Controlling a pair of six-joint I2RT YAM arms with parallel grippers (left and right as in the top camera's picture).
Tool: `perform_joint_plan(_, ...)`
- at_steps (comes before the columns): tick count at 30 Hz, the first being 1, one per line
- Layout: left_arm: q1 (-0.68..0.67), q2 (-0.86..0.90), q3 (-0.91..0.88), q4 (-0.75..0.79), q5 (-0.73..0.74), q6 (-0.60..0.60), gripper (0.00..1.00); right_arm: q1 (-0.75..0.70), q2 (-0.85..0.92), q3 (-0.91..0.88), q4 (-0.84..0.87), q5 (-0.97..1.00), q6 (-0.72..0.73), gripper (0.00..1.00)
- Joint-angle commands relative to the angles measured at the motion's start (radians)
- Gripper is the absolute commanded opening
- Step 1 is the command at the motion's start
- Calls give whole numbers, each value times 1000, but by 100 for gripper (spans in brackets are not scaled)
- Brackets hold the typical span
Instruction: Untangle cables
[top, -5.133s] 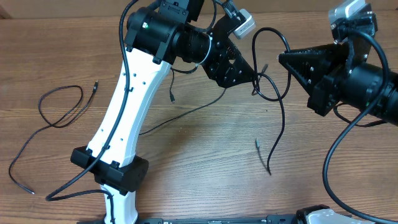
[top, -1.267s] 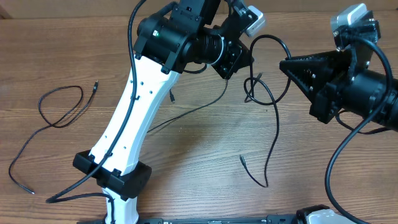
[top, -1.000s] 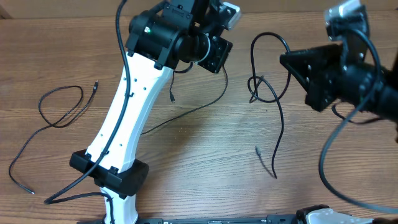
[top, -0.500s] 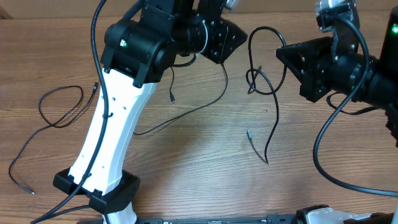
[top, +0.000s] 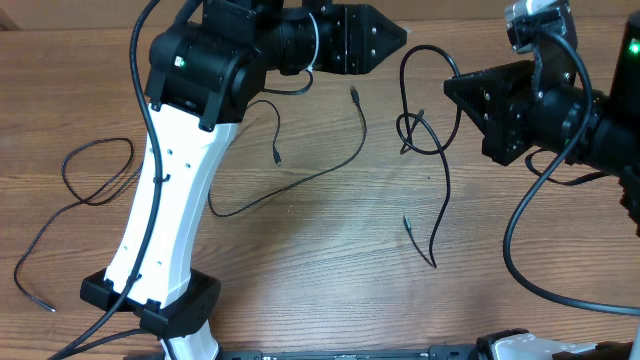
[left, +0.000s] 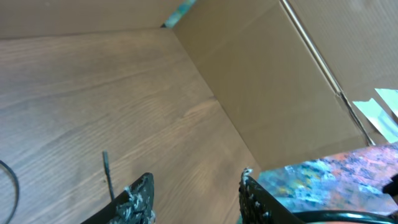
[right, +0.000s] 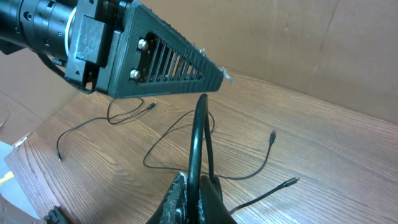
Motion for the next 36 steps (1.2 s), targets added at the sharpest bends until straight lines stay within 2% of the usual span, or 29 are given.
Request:
perform_joint_plan(1,-8,-8,10,-19,31,-20,45,4,-10,7,7,3,-34,4)
perform_joint_plan(9,-6,-8,10,-37,31,-20,49,3,15,7,71,43,-38,4)
perform_joint_plan(11,-6,-8,10,-20,37,13,49,3,25,7,100,74,5,4)
perform_joint_plan(16,-8,-8,10,-33,58,216,49,3,36,7,135,92,4,4)
perform_joint_plan(19,-4,-8,10,-46,57,247,50,3,41,7,141,163,4,4)
perform_joint_plan(24,-4,-8,10,-36,57,270,59,-3,43,7,139,210,4,4)
perform_joint_plan(36,10,-8,10,-42,51,302,72,-82,43,7,119,198,4,4)
